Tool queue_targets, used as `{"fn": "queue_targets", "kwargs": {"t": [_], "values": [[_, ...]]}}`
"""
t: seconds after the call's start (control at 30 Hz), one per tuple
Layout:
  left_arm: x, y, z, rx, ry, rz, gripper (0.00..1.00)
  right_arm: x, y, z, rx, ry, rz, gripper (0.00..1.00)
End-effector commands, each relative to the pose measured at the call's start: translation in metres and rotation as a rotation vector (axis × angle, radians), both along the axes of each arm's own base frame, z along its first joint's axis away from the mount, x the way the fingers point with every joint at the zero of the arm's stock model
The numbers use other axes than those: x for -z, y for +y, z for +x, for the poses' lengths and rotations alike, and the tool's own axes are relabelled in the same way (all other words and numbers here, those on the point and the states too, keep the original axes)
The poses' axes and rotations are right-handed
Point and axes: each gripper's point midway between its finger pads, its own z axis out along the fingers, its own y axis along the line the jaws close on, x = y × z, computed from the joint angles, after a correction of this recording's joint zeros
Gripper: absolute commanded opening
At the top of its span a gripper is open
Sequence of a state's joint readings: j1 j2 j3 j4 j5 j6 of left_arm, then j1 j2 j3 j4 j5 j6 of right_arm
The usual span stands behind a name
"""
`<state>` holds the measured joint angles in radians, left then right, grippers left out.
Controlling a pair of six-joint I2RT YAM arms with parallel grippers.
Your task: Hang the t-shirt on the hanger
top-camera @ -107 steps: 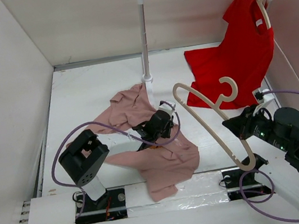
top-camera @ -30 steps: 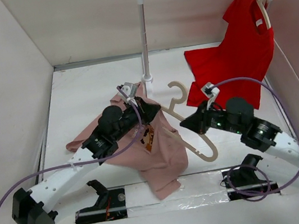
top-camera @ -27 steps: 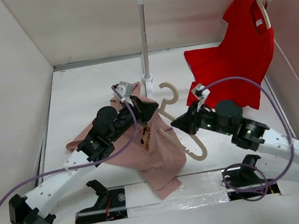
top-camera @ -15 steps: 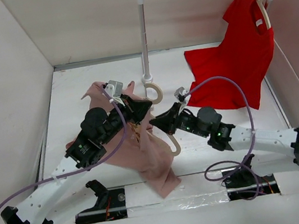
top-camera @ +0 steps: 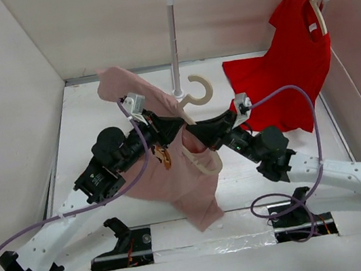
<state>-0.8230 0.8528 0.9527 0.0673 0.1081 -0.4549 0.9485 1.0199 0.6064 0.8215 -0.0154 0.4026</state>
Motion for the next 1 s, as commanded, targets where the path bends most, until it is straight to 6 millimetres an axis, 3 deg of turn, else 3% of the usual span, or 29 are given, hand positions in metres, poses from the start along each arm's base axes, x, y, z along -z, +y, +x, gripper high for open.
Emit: {"fn": "queue_targets", "kwargs": {"t": [0.0,0.03,0.07,0.17,0.27,0.47,0.63,0.73,0.87,0.97], "values": [[-0.026,-0.002,-0.001,0.007,-0.035,-0.07,0.08,-0.029,0.007,0.006,0.068,-0.044,0.086,0.0],[-0.026,-0.003,-0.002,0.009,-0.037,-0.074,0.16,-0.023,0.003,0.008,0.088,-0.035,0.084,0.0],[-0.031,0.001,-0.004,0.003,-0.048,-0.089,0.31,-0.024,-0.002,0.008,0.105,-0.032,0.096,0.0],[-0.041,0.016,-0.007,-0.038,-0.067,-0.132,0.51,-0.022,-0.019,0.007,0.154,-0.019,0.136,0.0],[-0.05,0.022,-0.01,-0.052,-0.084,-0.158,0.6,-0.02,-0.03,0.0,0.183,-0.018,0.152,0.0],[-0.067,0.042,0.016,-0.236,-0.061,-0.176,0.67,-0.017,-0.035,-0.004,0.225,-0.022,0.153,0.0],[-0.069,0.053,0.039,-0.377,-0.023,-0.194,0.71,-0.015,-0.032,-0.008,0.22,-0.021,0.134,0.0],[-0.066,0.041,0.047,-0.37,-0.001,-0.166,0.76,-0.018,-0.033,-0.011,0.214,-0.019,0.134,0.0],[-0.047,0.026,0.058,-0.362,0.05,-0.119,0.77,-0.021,-0.035,-0.012,0.224,-0.027,0.137,0.0],[-0.046,0.019,0.062,-0.35,0.05,-0.136,0.77,-0.023,-0.032,-0.011,0.224,-0.033,0.127,0.0]]}}
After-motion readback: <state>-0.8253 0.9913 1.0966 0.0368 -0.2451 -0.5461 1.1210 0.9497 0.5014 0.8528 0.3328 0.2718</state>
